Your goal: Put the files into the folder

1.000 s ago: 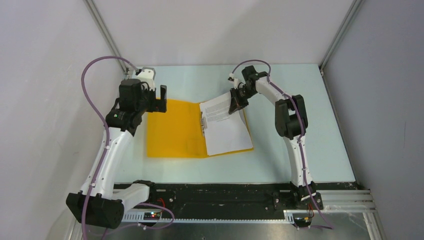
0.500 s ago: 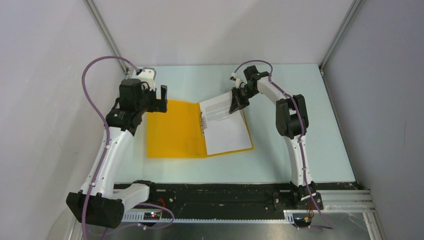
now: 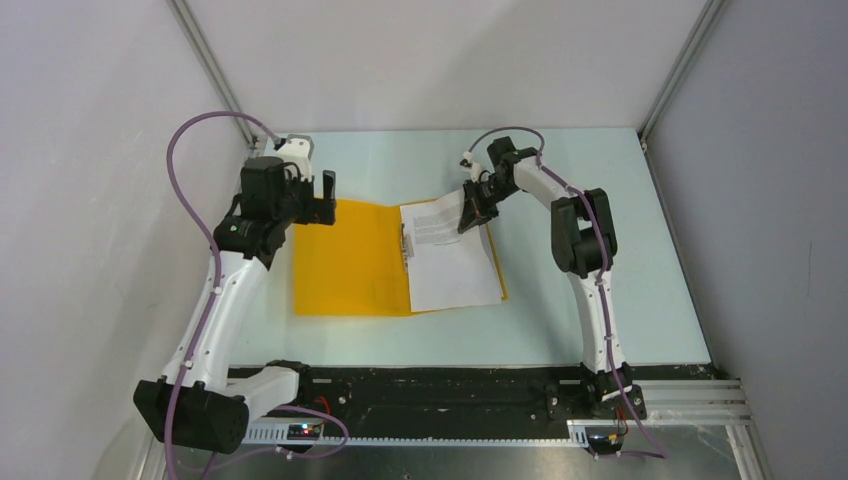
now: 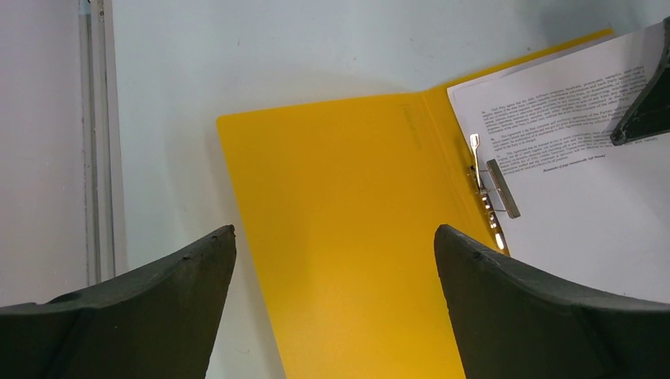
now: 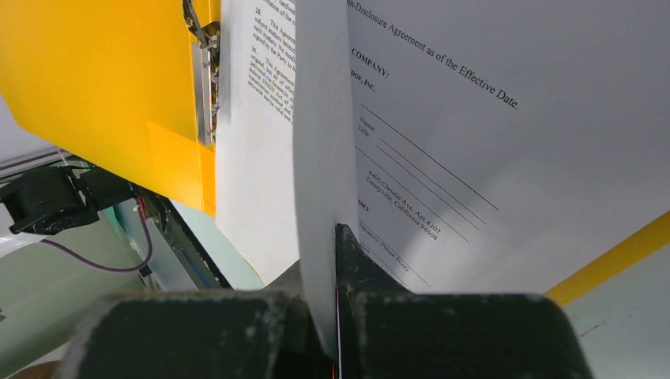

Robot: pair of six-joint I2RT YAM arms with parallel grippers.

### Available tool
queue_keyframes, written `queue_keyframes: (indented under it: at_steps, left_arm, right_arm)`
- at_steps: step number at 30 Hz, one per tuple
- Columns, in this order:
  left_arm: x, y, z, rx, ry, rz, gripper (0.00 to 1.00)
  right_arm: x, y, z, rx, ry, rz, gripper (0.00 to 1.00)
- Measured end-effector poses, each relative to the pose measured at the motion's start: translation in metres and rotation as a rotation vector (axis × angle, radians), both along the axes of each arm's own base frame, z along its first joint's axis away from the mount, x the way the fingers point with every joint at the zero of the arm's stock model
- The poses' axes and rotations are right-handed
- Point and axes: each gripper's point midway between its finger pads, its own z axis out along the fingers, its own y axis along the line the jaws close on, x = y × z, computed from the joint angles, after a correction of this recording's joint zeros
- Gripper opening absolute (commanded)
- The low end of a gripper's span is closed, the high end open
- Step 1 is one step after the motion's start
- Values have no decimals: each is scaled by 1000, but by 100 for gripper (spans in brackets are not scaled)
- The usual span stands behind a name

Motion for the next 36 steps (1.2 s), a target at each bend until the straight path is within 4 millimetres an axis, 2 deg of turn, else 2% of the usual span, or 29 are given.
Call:
queue_keyframes:
  at_steps: [30,36]
  left_arm:
    - [-1,-9,-1,-33,6,-38,100]
    - [-1,-9,-1,-33,7,-37,100]
  right_arm:
    - [12,-5,4,-20,-94,44,0]
    - [13,-5,-2,-24,-87,43,0]
